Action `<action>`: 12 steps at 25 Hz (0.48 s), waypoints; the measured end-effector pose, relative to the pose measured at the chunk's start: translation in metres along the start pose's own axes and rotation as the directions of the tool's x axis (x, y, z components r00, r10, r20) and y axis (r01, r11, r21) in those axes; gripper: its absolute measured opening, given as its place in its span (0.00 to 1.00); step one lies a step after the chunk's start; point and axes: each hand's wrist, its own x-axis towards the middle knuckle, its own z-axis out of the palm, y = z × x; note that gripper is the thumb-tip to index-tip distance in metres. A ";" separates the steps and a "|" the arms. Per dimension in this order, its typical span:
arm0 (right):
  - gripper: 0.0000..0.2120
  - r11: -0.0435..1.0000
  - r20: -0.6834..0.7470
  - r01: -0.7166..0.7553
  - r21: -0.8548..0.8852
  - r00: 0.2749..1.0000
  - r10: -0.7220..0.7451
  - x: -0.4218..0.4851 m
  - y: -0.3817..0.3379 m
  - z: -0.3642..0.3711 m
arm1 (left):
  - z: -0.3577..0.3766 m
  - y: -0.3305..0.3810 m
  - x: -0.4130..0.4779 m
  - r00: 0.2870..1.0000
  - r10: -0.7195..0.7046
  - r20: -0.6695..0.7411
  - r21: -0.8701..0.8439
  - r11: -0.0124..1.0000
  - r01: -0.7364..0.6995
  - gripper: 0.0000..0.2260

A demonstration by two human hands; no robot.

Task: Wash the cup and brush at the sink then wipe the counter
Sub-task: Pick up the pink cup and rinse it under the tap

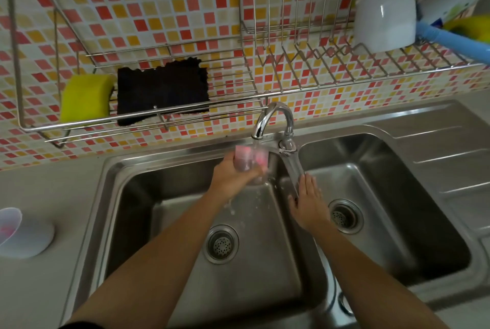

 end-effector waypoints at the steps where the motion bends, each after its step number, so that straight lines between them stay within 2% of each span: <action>1: 0.31 1.000 0.012 0.000 -0.001 1.000 0.000 -0.002 0.002 0.004 | 0.001 0.002 0.001 1.000 -0.012 0.006 0.012 1.000 0.012 0.25; 4: 0.31 1.000 -0.006 0.012 -0.007 1.000 -0.012 -0.002 0.008 0.010 | 0.006 -0.003 0.002 0.992 -0.004 0.128 0.157 0.987 -0.016 0.29; 7: 0.35 0.999 -0.042 0.048 -0.007 0.998 -0.048 -0.002 0.012 0.014 | 0.004 -0.013 -0.002 0.979 0.030 0.200 0.301 0.949 -0.090 0.33; 12: 0.31 0.999 -0.045 0.042 -0.014 0.998 -0.042 -0.002 0.010 0.014 | -0.009 -0.019 -0.007 0.944 0.126 0.306 0.255 0.944 -0.209 0.36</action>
